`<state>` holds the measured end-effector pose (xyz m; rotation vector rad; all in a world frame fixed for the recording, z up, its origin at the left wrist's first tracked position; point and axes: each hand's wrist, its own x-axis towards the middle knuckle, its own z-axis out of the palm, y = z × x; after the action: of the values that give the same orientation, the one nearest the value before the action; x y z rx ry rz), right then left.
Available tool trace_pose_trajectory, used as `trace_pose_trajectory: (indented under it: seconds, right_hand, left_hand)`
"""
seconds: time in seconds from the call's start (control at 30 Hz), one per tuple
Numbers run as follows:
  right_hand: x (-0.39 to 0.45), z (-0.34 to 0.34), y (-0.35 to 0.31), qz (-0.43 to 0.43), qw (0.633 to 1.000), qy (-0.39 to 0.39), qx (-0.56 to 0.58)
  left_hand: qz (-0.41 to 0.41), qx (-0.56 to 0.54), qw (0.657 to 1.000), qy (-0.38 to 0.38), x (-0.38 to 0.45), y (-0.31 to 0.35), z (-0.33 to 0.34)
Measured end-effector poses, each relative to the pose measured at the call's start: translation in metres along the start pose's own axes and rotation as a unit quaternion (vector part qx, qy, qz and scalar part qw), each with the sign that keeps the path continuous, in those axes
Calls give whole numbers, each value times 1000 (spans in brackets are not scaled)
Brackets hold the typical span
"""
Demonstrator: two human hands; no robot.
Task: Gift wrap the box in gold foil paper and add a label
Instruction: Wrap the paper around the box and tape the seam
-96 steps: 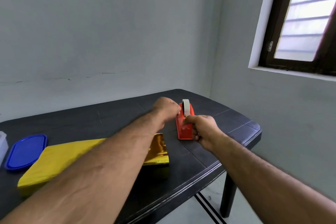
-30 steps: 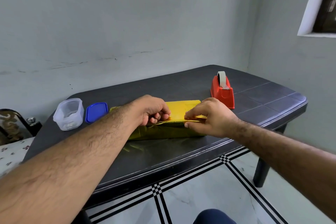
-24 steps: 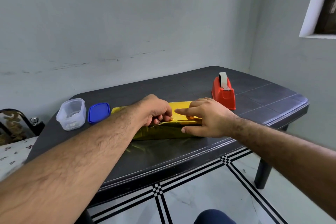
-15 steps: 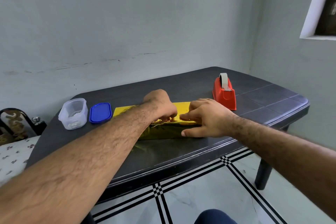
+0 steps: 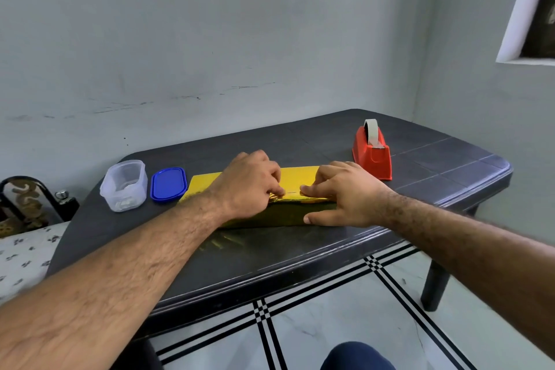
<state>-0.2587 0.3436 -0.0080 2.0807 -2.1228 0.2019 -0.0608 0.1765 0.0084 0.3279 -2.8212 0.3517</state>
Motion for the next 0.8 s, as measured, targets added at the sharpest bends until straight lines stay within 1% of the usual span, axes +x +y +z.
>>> trace_pose_trajectory:
  seconds: [0.07,0.13,0.2,0.27,0.37,0.5,0.6,0.7,0.8]
  right_hand:
    - [-2,3,1,0,1000,6,6]
    - [-2,3,1,2,1000,8,7]
    - [-1,1,0,1,1000,6,-3]
    - [-1,0,-1,-1,1000,4,-13]
    - [0,0,-3,-6,1000,3,-31]
    - [-1,2,-4,-1,999,-10,-47]
    - [-1,0,-4,2,999,-14,-50]
    - [0,-1,-5,-2,998,-16,-60]
    - [0,-1,-6,-8,997,-15,-69]
  left_hand:
    - [30,48,998,37,-10,-9,5]
    - [24,37,997,60,-13,-8,9]
    - [8,6,1000,23,-13,0,10]
    - [5,6,1000,-9,-14,4,11]
    - [21,24,999,5,-19,-2,11]
    - [66,58,995,38,-16,-10,8]
    - [57,46,995,64,-10,-5,7]
    - [60,34,997,45,-9,1,11]
    - [92,57,992,62,-14,-5,12]
